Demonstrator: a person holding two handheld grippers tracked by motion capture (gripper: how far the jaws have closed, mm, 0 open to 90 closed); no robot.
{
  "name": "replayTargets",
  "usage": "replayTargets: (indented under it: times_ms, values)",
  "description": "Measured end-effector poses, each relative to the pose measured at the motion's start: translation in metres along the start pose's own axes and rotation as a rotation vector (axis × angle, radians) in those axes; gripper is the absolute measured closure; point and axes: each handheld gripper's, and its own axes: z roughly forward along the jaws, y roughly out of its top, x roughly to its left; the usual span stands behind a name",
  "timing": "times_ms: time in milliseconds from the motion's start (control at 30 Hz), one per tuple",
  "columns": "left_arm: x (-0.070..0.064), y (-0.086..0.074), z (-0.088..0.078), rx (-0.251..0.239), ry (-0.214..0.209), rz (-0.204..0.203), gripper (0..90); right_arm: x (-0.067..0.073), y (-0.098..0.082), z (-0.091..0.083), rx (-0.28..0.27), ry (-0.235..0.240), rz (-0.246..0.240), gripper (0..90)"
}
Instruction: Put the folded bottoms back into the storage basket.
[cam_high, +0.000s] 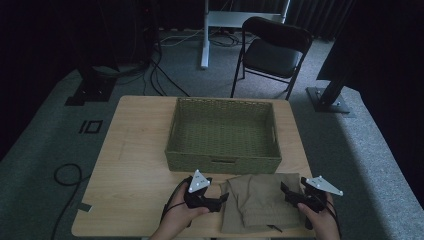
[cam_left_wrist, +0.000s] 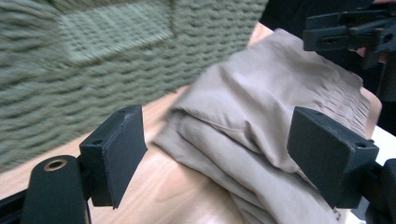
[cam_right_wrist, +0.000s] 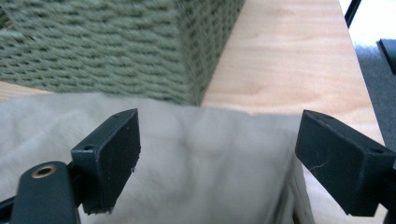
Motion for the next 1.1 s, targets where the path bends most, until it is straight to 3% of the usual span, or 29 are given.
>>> replayTargets:
  times_ms: [233, 400, 867, 1100]
  values:
    - [-0.008, -0.009, 0.015, 0.041, -0.030, -0.009, 19.1, -0.007, -0.014, 0.001, 0.042, -0.016, 0.010, 13.8]
    - [-0.012, -0.013, 0.027, 0.053, -0.067, -0.038, 18.3, -0.007, -0.021, 0.003, 0.070, -0.014, 0.016, 13.8]
    - [-0.010, -0.020, 0.059, 0.133, -0.015, -0.076, 18.3, -0.008, -0.028, 0.012, 0.108, -0.006, 0.022, 13.8]
    - [-0.008, -0.020, 0.068, 0.149, 0.009, -0.063, 18.1, -0.008, -0.029, 0.015, 0.124, -0.002, 0.027, 13.4]
